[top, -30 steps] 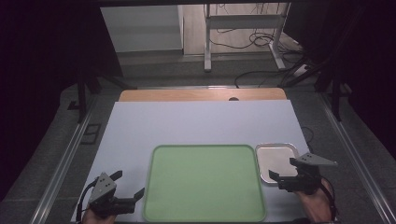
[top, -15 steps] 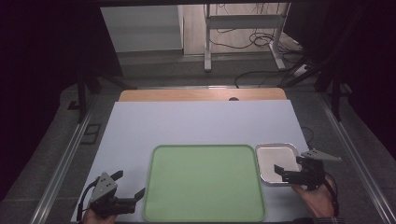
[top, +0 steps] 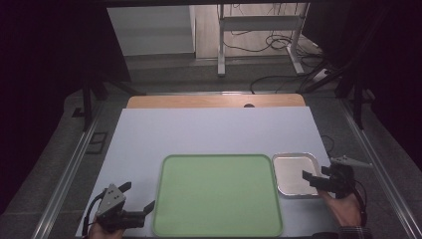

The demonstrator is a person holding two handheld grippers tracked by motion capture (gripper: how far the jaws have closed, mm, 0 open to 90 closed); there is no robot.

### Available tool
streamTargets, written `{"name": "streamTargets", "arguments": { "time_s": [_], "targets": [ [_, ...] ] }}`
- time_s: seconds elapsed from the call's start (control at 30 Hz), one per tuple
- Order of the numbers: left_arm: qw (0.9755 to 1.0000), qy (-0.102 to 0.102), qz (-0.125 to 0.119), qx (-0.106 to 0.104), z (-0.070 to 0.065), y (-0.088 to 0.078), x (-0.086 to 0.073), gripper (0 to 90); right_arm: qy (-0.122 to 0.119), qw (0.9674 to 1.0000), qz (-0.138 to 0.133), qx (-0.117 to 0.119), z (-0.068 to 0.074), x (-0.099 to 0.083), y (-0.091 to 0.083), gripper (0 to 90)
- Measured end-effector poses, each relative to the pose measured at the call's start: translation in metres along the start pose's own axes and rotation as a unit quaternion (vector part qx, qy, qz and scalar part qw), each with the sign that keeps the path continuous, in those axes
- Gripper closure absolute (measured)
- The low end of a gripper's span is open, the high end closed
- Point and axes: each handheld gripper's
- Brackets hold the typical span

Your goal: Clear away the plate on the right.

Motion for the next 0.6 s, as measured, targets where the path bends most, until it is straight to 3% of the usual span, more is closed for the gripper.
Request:
{"name": "streamTargets", "arguments": {
  "time_s": [0.23,0.37,0.6],
  "targets": [
    [1.0000,0.001,0.000,0.000,0.000,0.000,0.000,1.2,0.025,0.9995,0.009,-0.016,-0.014,0.002,0.003,33.2],
    [1.0000,0.001,0.000,0.000,0.000,0.000,0.000,1.2,0.046,0.9982,0.029,-0.024,-0.025,0.003,0.008,45.6],
    [1.0000,0.002,0.001,0.000,-0.001,0.001,0.000,1.2,0.060,0.9967,0.048,-0.026,-0.035,0.006,0.015,61.4]
  ]
}}
Point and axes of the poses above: each handheld gripper's, and its own axes: y roughly forward along the jaws, x roughly out of its top, z roughly to its left, and after that the axes turned 6 degrees about -x, right-handed
